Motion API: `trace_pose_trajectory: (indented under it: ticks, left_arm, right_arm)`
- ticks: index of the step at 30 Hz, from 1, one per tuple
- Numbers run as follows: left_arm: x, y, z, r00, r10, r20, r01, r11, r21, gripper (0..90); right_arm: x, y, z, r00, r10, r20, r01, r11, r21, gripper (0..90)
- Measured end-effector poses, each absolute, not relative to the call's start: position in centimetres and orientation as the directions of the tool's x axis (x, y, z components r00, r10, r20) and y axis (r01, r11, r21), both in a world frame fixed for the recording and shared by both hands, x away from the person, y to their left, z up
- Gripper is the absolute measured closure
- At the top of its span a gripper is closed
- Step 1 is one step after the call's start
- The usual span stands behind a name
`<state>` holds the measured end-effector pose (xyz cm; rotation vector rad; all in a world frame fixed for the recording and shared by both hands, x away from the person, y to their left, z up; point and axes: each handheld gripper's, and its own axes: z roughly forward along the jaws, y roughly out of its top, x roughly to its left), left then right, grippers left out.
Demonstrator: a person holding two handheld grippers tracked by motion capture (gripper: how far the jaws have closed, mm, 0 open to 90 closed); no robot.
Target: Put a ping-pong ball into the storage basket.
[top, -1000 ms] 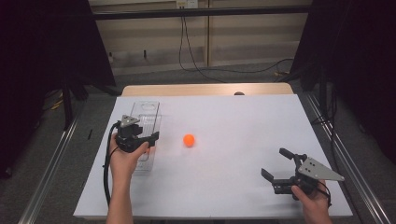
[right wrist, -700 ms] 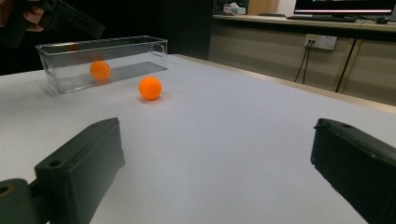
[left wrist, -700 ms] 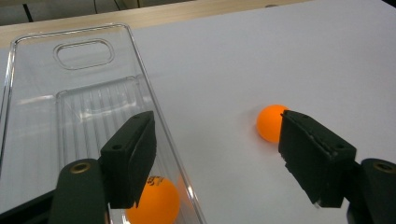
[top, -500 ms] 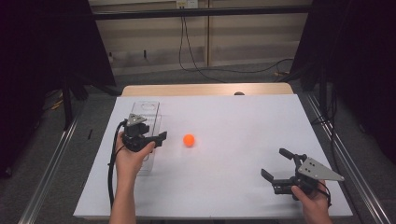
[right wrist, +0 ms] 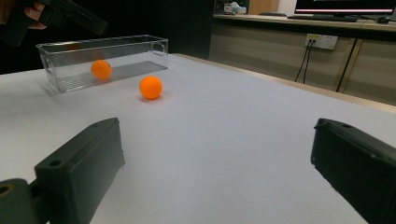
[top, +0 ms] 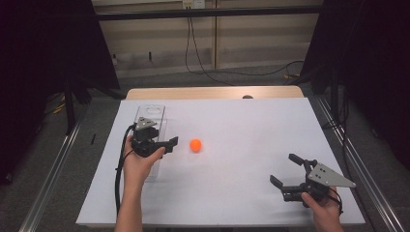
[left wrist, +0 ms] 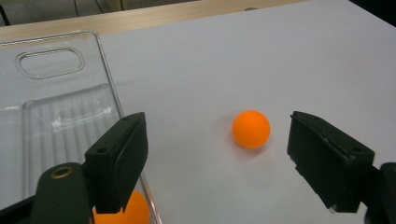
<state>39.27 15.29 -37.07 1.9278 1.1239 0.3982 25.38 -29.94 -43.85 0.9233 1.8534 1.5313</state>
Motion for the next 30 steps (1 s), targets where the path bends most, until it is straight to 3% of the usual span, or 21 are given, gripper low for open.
trace_pose_trajectory:
  ticks: [30]
  left_arm:
    - [39.5, 13.4, -37.4, 0.579, 0.795, -0.179, 0.557, -0.226, 0.799, 12.9]
  right_arm:
    - [25.2, -29.9, -43.9, -0.608, 0.794, 0.005, 0.157, 0.114, 0.981, 2.0]
